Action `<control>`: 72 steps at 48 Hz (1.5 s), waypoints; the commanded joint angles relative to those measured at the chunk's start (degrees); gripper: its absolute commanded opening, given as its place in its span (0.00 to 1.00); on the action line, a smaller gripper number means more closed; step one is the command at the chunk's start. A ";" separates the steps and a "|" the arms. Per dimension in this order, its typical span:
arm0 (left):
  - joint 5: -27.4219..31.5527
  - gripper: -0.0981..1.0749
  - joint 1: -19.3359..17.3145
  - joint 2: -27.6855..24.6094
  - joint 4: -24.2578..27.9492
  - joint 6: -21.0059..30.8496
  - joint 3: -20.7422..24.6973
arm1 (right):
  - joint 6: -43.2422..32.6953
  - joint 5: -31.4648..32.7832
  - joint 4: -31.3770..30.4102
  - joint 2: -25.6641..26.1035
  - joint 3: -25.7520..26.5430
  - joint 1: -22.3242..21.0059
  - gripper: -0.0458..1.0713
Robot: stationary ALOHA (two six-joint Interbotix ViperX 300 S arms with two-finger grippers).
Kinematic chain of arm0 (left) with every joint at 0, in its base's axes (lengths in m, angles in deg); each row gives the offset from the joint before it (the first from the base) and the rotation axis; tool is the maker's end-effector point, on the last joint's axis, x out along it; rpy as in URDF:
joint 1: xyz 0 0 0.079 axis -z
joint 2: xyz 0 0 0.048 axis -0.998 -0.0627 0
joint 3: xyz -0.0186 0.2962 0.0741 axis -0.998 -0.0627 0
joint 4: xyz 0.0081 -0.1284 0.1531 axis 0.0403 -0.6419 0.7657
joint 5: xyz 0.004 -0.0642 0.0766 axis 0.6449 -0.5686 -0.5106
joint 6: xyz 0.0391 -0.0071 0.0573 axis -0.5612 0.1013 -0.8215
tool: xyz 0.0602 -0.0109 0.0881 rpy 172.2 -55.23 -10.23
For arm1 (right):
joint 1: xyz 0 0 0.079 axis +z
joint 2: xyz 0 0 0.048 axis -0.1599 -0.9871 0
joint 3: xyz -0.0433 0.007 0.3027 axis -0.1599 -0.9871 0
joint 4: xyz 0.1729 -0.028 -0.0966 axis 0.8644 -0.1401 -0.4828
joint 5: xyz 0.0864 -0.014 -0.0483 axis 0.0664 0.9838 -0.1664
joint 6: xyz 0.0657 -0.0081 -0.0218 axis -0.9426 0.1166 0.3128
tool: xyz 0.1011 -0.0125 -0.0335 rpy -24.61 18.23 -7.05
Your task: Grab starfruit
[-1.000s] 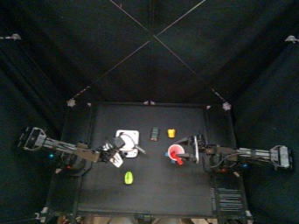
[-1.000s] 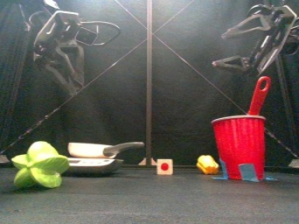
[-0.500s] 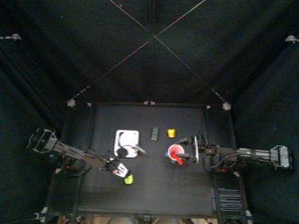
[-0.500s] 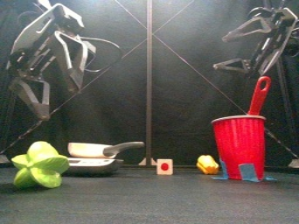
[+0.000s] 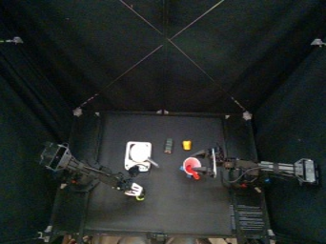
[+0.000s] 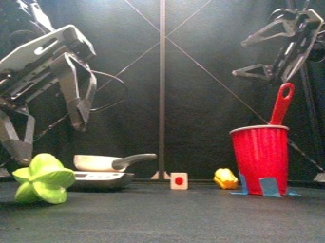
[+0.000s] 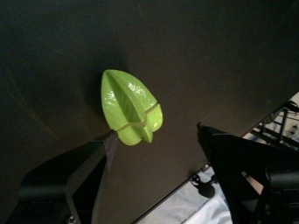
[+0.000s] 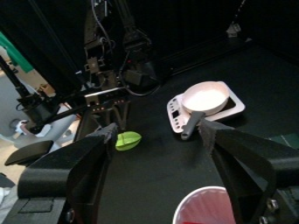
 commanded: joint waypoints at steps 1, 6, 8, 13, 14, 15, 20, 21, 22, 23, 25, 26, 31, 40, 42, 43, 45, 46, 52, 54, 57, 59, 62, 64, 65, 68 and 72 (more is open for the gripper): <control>-0.09 0.96 0.26 -0.26 -0.88 0.09 0.44 | 0.00 -0.26 0.18 -0.18 0.53 -0.26 0.97; -0.70 0.96 0.26 -1.58 -1.32 0.09 0.44 | 0.00 -0.26 0.26 -0.18 0.53 -0.26 0.97; -0.97 0.96 0.26 -2.20 -1.14 0.09 0.62 | 0.00 -0.26 0.26 -0.18 0.53 -0.26 0.97; -2.02 0.96 0.18 -3.43 -1.23 0.00 0.70 | -0.09 -0.26 0.26 -0.18 0.53 -0.26 0.97; -2.37 0.96 0.26 -3.69 -1.23 0.00 0.62 | -0.09 -0.26 0.26 -0.18 0.53 -0.26 0.97; -2.64 0.96 0.18 -3.96 -1.32 0.00 0.62 | -0.09 -0.26 0.26 -0.18 0.53 -0.26 0.97; -4.04 0.96 0.00 -4.48 -1.23 0.00 0.44 | -0.09 -0.26 0.26 -0.18 0.53 -0.26 0.97; -4.39 0.96 -0.18 -4.48 -1.14 0.00 0.44 | 0.00 -0.26 0.26 -0.18 0.53 -0.26 0.97; -4.57 0.96 -0.26 -4.57 -1.14 0.00 0.44 | 0.00 -0.26 0.26 -0.18 0.53 -0.35 0.97; -4.83 0.96 -0.26 -4.57 -1.14 0.00 0.44 | -0.09 -0.26 0.26 -0.18 0.53 -0.35 0.97; -5.19 0.96 -0.26 -4.83 -1.14 0.00 0.44 | -0.09 -0.26 0.26 -0.18 0.53 -0.35 0.97; -5.27 0.96 -0.35 -4.83 -1.14 0.00 0.44 | -0.09 -0.26 0.26 -0.18 0.53 -0.35 0.97; -5.27 0.96 -0.44 -5.10 -1.23 -0.18 0.26 | -0.09 -0.26 0.26 -0.18 0.53 -0.44 0.97; -5.27 0.96 -0.62 -5.36 -1.14 -0.18 0.09 | -0.09 -0.26 0.26 -0.18 0.53 -0.53 0.97; -5.27 0.96 -0.62 -5.54 -1.14 -0.26 0.09 | -0.09 -0.26 0.35 -0.18 0.53 -0.62 0.97; -5.27 0.96 -0.62 -5.54 -1.14 -0.26 0.09 | -0.09 -0.26 0.26 -0.18 0.53 -0.62 0.97; -5.27 0.94 -0.62 -5.63 -1.14 -0.26 0.09 | -0.09 -0.26 0.26 -0.18 0.53 -0.70 0.97; -5.27 0.94 -0.62 -5.63 -1.14 -0.18 0.09 | -0.09 -0.26 0.26 -0.18 0.53 -0.70 0.97; -5.27 0.84 -0.70 -5.36 -1.05 -0.26 -0.09 | -0.09 -0.26 0.26 -0.18 0.53 -0.70 0.97; -5.27 0.79 -0.97 -5.27 -1.05 -0.26 -0.18 | -0.09 -0.26 0.35 -0.18 0.53 -0.79 0.97; -5.27 0.74 -1.05 -5.10 -1.05 -0.35 -0.26 | -0.09 -0.26 0.26 -0.18 0.53 -0.88 0.97; -5.27 0.71 -1.14 -4.92 -1.05 -0.53 -0.26 | -0.09 -0.26 0.35 -0.18 0.53 -0.97 0.97; -5.01 0.66 -1.23 -4.48 -0.97 -0.70 -0.35 | -0.09 -0.26 0.35 -0.18 0.44 -1.05 0.97; -4.75 0.65 -1.23 -4.22 -0.79 -0.70 -0.35 | -0.09 -0.26 0.35 -0.18 0.44 -1.14 0.97; -4.66 0.64 -1.23 -4.04 -0.70 -0.70 -0.35 | -0.09 -0.26 0.35 -0.18 0.35 -1.14 0.97; -4.04 0.63 -1.23 -3.43 0.09 -0.79 -0.35 | -0.18 -0.26 0.35 -0.18 0.35 -1.23 0.97; -3.25 0.63 -1.41 -2.20 1.23 -0.88 -0.35 | -0.18 -0.26 0.35 -0.18 0.35 -1.32 0.97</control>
